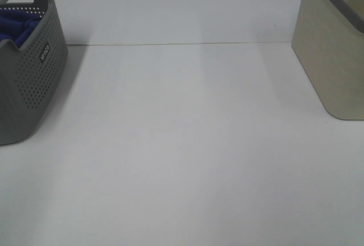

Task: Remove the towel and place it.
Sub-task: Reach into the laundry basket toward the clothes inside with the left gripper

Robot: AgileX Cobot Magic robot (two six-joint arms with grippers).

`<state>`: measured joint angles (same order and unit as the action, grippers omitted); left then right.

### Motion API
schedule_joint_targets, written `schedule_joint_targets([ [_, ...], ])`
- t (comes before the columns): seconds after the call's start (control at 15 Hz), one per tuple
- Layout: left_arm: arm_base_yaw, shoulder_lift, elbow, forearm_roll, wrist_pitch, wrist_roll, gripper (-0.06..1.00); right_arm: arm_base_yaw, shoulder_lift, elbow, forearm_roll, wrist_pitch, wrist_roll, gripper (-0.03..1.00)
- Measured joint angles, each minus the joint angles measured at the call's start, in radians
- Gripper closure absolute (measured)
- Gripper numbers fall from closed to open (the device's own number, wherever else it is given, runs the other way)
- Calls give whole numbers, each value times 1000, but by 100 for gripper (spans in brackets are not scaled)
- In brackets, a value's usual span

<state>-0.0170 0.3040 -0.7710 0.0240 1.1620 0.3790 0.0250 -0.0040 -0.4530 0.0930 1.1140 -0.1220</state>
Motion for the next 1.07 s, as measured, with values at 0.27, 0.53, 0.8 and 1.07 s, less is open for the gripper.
schedule_joint_targets([
  [0.27, 0, 478, -360, 13, 52, 307, -3, 0, 0, 0, 1, 0, 0, 20],
  [0.53, 1, 1095, -811, 213, 51, 503, -3, 0, 0, 0, 1, 0, 0, 20],
  [0.8, 80, 1432, -973, 273, 48, 604, -3, 0, 0, 0, 1, 0, 0, 20],
  [1.07, 108, 1590, -974, 288, 33, 712, -3, 0, 0, 0, 1, 0, 0, 20],
])
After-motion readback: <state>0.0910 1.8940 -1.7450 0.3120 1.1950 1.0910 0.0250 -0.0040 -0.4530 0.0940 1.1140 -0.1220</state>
